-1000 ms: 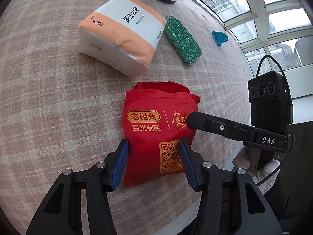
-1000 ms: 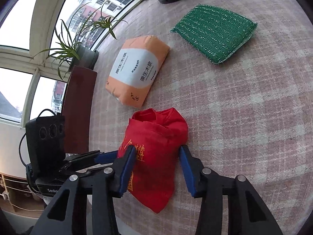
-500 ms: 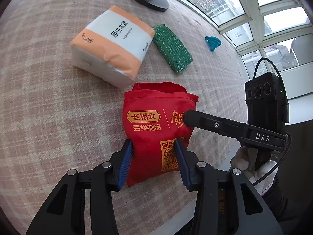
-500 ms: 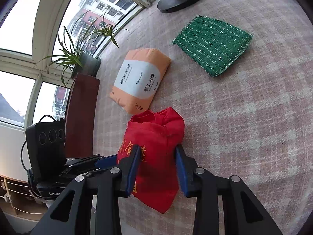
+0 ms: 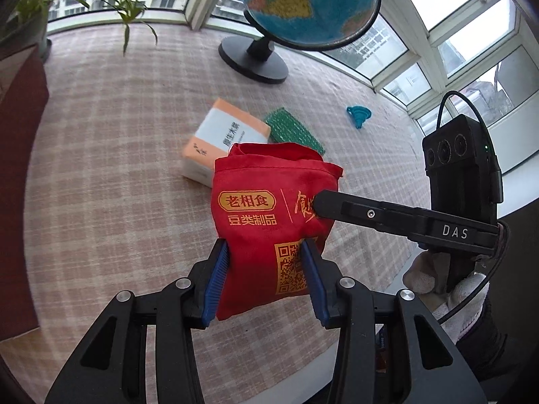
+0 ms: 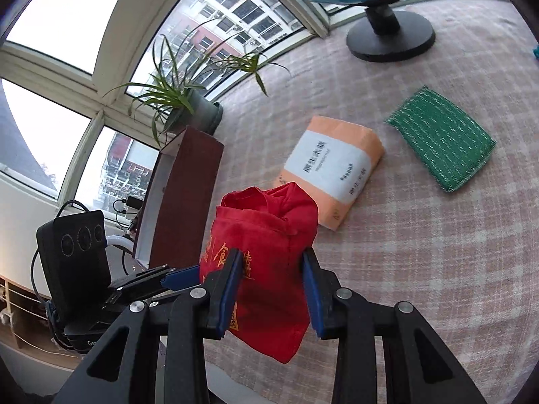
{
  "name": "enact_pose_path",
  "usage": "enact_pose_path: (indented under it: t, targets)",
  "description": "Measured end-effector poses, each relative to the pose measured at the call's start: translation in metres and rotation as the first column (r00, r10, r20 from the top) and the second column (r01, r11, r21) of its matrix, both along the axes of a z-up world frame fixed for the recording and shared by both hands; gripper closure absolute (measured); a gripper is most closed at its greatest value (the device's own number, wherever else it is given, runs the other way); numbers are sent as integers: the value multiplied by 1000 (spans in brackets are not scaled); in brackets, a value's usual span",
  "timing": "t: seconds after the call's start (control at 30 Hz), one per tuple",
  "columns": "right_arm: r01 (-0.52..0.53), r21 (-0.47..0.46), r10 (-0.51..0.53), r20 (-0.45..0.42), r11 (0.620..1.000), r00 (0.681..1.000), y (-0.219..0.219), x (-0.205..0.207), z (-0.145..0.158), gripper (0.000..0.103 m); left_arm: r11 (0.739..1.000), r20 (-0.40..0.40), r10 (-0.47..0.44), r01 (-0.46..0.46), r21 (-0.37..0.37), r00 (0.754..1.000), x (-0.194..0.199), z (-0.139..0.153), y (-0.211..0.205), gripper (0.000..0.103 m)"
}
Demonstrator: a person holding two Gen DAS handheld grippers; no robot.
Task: Organize soft objects
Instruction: 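Lift the red pouch with the left tool and carry it over the box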
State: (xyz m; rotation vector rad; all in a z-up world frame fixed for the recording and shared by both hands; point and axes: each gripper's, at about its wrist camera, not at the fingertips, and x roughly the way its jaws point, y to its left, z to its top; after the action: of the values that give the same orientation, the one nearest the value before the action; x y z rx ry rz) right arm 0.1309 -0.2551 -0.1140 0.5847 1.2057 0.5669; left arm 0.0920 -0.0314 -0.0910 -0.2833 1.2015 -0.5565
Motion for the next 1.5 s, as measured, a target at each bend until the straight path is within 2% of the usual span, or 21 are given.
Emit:
enact_pose_path:
  t: [0.2, 0.33, 0.53, 0.83, 1.07, 1.5]
  targets:
    - [-89, -7, 89, 75, 996, 993, 64, 11, 33, 70, 995, 64, 97, -97, 5, 993, -11, 25, 53, 61]
    - [-151, -10, 151, 116, 989, 982, 112, 9, 44, 70, 986, 92, 162, -164, 10, 982, -19, 37, 86, 61]
    - [-230, -24, 231, 167, 973, 959, 182, 3, 57, 70, 966, 131, 254, -258, 15, 958, -29, 50, 142, 61]
    - [-303, -70, 311, 232, 951, 922, 273, 25, 86, 70, 934, 171, 351, -358, 12, 921, -22, 65, 221, 61]
    - [-317, -114, 336, 244, 942, 910, 330, 53, 88, 70, 917, 137, 397, -399, -16, 908, 5, 58, 279, 61]
    - [-327, -178, 362, 223, 928, 905, 379, 92, 73, 71, 899, 139, 426, -436, 47, 894, 39, 42, 319, 60]
